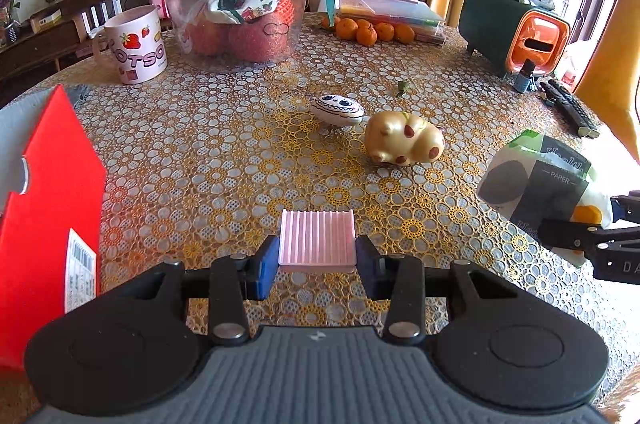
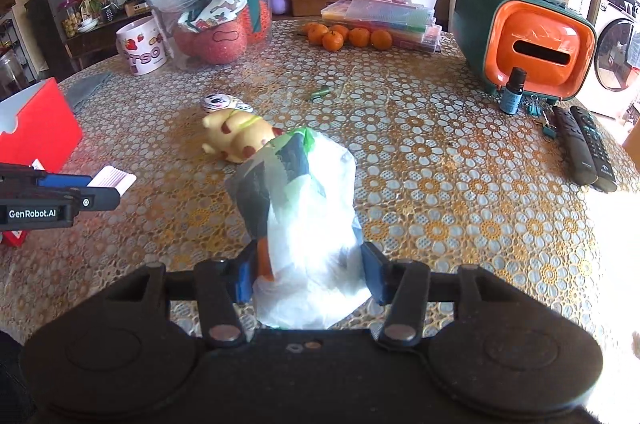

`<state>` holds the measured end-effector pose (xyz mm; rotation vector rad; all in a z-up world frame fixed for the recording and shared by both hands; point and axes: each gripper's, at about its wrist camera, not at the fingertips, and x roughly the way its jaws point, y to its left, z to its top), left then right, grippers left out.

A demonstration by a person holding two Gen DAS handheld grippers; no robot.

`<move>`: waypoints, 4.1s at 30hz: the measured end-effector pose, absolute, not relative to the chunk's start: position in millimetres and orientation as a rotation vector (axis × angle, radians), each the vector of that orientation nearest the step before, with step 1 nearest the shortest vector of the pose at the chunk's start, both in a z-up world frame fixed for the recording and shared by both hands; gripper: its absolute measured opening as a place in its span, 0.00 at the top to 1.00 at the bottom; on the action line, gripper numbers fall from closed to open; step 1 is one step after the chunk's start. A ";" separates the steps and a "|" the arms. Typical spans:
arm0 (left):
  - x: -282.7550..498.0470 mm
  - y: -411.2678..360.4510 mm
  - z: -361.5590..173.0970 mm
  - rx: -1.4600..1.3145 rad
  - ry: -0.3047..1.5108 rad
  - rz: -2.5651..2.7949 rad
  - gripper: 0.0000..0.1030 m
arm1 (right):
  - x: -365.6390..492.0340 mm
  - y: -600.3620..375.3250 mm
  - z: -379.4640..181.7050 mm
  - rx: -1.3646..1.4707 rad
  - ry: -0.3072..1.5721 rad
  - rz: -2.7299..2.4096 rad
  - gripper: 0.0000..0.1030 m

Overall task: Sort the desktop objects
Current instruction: 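Carry the pink pad and white packet with both tools over the red shoebox, then open the left tool to drop the pad while the right tool releases the white packet into the box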

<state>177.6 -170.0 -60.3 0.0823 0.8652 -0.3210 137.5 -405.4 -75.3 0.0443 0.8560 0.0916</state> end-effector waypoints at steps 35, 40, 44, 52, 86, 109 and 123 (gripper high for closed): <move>79.1 24.5 53.6 -0.028 0.672 -0.077 0.61 | 94.1 -161.9 44.4 -0.086 0.688 0.354 0.50; 84.5 55.4 55.5 -0.029 0.656 -0.041 0.61 | 106.2 -129.6 46.3 -0.109 0.691 0.377 0.50; 96.2 79.3 53.4 -0.041 0.656 -0.010 0.61 | 119.3 -103.7 44.5 -0.120 0.695 0.398 0.50; 130.8 111.0 31.1 -0.054 0.703 0.043 0.61 | 146.8 -64.7 32.9 -0.151 0.713 0.420 0.50; 195.7 132.8 -57.1 -0.036 0.955 0.017 0.61 | 200.6 -11.5 -41.8 -0.281 0.856 0.463 0.44; 179.2 143.4 -44.5 -0.148 0.935 -0.022 0.31 | 171.3 -38.9 -16.3 -0.247 0.784 0.555 0.14; 157.6 127.7 -30.2 -0.117 0.879 -0.016 0.15 | 151.9 -77.7 1.8 -0.130 0.751 0.564 0.02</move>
